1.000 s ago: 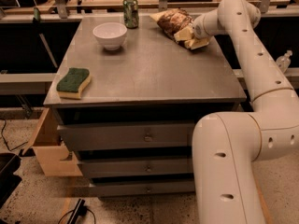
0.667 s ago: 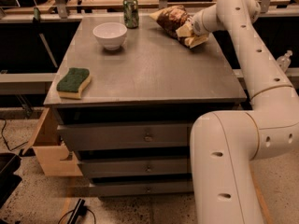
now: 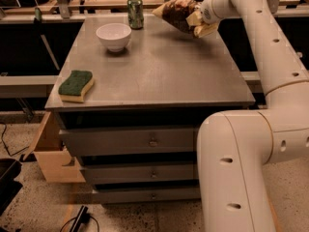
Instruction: Move brown chip bag near sponge
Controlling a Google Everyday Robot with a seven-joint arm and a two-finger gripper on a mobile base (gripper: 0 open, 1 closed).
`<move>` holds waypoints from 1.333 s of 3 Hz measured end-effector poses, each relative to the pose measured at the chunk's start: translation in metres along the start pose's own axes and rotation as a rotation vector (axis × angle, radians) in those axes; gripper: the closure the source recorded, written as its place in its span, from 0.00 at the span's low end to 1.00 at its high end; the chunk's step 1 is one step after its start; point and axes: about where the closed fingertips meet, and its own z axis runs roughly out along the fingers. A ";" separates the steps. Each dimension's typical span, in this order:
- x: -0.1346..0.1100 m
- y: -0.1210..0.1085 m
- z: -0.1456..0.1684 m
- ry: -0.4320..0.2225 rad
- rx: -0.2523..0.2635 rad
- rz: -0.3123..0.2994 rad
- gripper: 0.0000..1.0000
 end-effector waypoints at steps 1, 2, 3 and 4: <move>-0.015 0.002 -0.030 -0.006 -0.013 -0.025 1.00; -0.024 0.007 -0.065 0.013 -0.029 -0.042 1.00; -0.036 0.012 -0.111 0.010 -0.017 -0.038 1.00; -0.066 0.022 -0.181 -0.065 0.031 -0.038 1.00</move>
Offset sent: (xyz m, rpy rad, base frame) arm -0.1421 0.0021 0.0592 -0.0555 0.0125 0.0512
